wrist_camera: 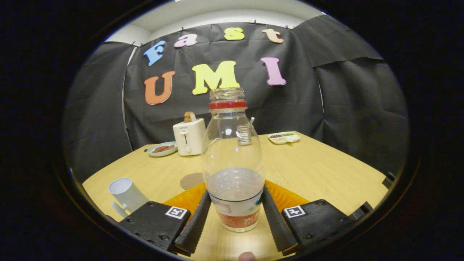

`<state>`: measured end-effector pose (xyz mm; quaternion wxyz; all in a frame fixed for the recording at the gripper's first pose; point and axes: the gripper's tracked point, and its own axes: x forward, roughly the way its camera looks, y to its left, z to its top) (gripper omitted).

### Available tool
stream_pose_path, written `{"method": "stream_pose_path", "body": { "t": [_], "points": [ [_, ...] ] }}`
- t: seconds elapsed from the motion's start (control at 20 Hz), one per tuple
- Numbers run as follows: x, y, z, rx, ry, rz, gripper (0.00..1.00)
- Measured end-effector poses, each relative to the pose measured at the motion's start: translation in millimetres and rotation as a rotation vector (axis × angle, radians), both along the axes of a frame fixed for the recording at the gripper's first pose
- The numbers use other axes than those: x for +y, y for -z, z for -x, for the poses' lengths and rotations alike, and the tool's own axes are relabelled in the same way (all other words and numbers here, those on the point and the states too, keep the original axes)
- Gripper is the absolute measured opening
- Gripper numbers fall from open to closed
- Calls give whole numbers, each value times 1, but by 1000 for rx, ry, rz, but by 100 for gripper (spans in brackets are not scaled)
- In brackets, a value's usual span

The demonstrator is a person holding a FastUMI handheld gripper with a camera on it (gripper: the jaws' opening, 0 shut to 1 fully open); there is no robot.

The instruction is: Take the bottle from table, then pour the juice into the cup, finally place the bottle on the coaster

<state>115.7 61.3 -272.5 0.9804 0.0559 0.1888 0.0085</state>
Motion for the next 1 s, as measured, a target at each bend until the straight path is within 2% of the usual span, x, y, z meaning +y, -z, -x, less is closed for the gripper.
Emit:
{"method": "stream_pose_path", "body": {
  "t": [0.2,0.35,0.7,1.0],
  "points": [
    [-6,-22,-14,-31,-13,166,79],
    [-1,-35,-21,-62,-45,355,78],
    [44,-39,-27,-147,-203,806,78],
    [79,-27,-23,-187,-311,1024,77]
  ]
}}
